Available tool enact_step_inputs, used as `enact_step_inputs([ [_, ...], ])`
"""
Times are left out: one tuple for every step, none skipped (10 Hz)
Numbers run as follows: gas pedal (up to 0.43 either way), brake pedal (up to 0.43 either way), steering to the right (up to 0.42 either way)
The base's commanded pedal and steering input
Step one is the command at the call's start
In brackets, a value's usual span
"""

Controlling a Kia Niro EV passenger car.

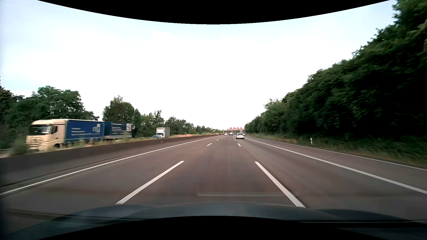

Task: Follow the waypoints while adhering to traffic rules and regulations

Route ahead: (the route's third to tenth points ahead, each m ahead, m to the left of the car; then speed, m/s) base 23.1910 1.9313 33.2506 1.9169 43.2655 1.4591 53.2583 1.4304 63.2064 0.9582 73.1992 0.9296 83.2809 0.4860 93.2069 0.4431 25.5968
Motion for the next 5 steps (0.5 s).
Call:
enact_step_inputs([
  [0.189,0.0,-0.001],
  [0.189,0.0,-0.001],
  [0.189,0.0,-0.001],
  [0.189,0.0,-0.001],
  [0.189,0.0,-0.001],
])
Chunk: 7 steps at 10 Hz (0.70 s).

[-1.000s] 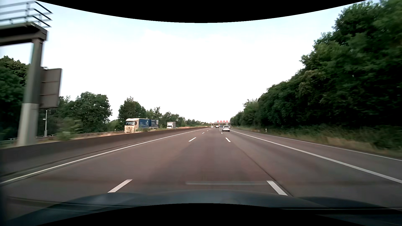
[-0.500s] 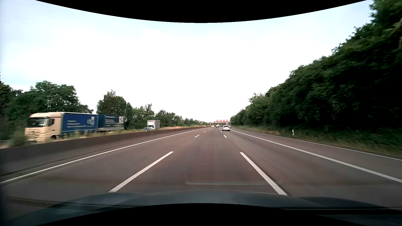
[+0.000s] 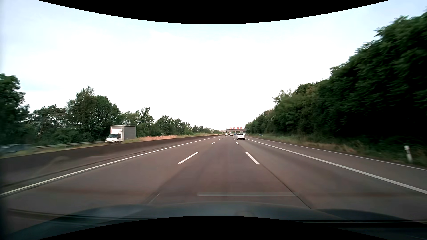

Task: Follow the waypoints while adhering to traffic rules and regulations

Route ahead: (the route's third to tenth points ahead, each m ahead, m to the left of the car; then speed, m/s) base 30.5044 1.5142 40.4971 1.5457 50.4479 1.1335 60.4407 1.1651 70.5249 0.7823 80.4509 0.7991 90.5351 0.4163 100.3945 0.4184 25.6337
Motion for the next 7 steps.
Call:
enact_step_inputs([
  [0.189,0.0,-0.001],
  [0.189,0.0,-0.001],
  [0.189,0.0,-0.001],
  [0.189,0.0,0.0],
  [0.189,0.0,0.0],
  [0.189,0.0,0.001],
  [0.189,0.0,0.001],
])
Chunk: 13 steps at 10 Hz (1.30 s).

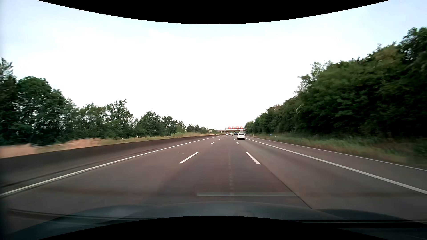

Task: Follow the waypoints while adhering to traffic rules and regulations

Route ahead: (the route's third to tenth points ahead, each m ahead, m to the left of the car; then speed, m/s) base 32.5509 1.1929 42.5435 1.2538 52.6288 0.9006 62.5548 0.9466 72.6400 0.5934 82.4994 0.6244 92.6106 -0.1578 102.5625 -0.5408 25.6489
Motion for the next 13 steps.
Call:
enact_step_inputs([
  [0.189,0.0,0.001],
  [0.189,0.0,0.0],
  [0.189,0.0,0.001],
  [0.189,0.0,0.001],
  [0.189,0.0,0.001],
  [0.189,0.0,0.0],
  [0.189,0.0,0.0],
  [0.189,0.0,0.0],
  [0.189,0.0,-0.001],
  [0.189,0.0,-0.001],
  [0.189,0.0,-0.001],
  [0.189,0.0,-0.001],
  [0.189,0.0,-0.001],
])
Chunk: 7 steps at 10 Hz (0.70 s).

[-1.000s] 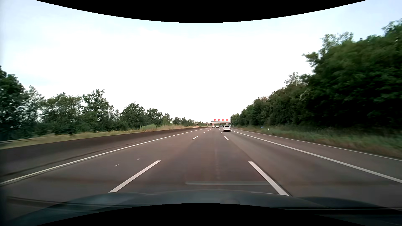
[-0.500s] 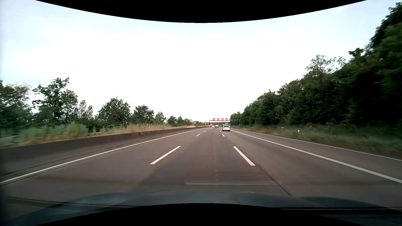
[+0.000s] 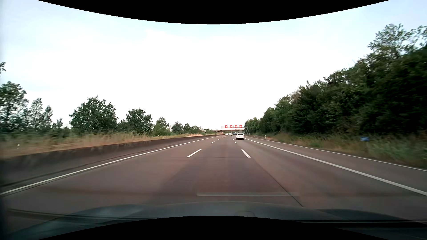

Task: Follow the waypoints while adhering to traffic rules and regulations

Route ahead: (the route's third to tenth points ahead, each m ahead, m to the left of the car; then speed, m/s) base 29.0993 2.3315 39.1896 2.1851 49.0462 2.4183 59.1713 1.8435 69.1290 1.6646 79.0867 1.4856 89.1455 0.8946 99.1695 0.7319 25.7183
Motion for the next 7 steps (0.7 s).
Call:
enact_step_inputs([
  [0.189,0.0,-0.001],
  [0.189,0.0,-0.001],
  [0.189,0.0,-0.001],
  [0.189,0.0,-0.001],
  [0.189,0.0,-0.001],
  [0.189,0.0,-0.001],
  [0.189,0.0,-0.001],
])
